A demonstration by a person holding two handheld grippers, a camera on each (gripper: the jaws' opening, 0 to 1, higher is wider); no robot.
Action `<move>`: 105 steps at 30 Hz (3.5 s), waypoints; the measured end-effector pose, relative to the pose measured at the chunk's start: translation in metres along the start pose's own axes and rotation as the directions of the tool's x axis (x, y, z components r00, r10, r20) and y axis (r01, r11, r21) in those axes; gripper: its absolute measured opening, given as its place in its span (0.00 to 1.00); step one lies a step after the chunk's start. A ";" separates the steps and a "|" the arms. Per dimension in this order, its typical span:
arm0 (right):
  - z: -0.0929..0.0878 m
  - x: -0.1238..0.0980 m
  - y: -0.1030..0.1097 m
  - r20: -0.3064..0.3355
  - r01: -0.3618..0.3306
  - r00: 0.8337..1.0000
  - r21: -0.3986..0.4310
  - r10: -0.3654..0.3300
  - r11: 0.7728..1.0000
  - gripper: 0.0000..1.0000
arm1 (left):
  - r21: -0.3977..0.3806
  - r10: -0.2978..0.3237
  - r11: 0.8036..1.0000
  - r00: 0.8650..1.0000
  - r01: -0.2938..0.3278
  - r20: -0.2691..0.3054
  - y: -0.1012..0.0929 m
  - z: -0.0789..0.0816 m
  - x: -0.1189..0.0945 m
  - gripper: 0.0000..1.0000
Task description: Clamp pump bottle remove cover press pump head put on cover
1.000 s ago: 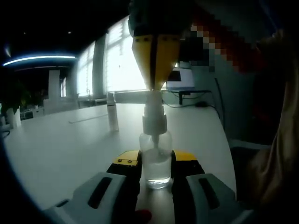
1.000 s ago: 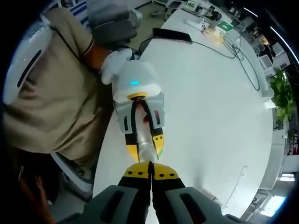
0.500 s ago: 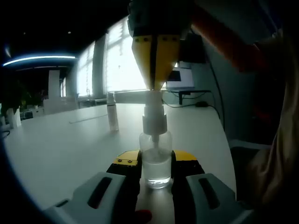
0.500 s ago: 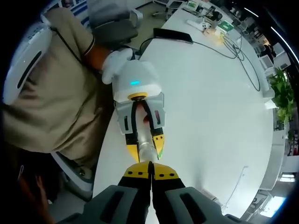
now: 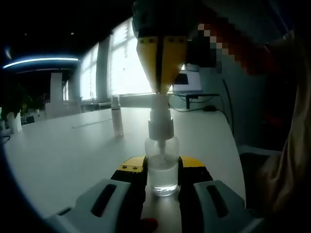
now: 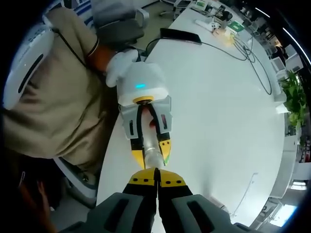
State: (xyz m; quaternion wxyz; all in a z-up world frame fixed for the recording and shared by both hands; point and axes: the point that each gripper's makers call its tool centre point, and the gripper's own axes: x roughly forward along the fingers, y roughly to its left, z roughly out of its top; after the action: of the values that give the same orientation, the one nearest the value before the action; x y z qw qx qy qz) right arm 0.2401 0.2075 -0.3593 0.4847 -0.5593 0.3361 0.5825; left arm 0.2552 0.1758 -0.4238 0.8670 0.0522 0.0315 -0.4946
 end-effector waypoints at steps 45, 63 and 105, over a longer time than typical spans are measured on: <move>-0.001 0.001 0.003 -0.005 0.007 1.000 0.002 -0.007 1.000 0.00 | 0.004 0.003 1.000 1.000 -0.003 -0.002 0.000 0.000 0.000 0.15; 0.000 0.000 0.000 -0.012 0.037 0.999 -0.013 -0.037 0.999 0.00 | 0.006 0.002 1.000 1.000 -0.002 -0.002 0.000 0.000 0.000 0.15; 0.000 0.000 0.000 0.007 0.034 0.999 0.007 -0.034 0.999 0.00 | 0.000 0.001 1.000 1.000 -0.001 -0.002 0.001 0.000 0.000 0.15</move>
State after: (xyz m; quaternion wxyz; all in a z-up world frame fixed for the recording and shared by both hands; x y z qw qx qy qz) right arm 0.2400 0.2071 -0.3590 0.4977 -0.5613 0.3267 0.5749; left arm 0.2557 0.1761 -0.4235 0.8671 0.0527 0.0321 -0.4942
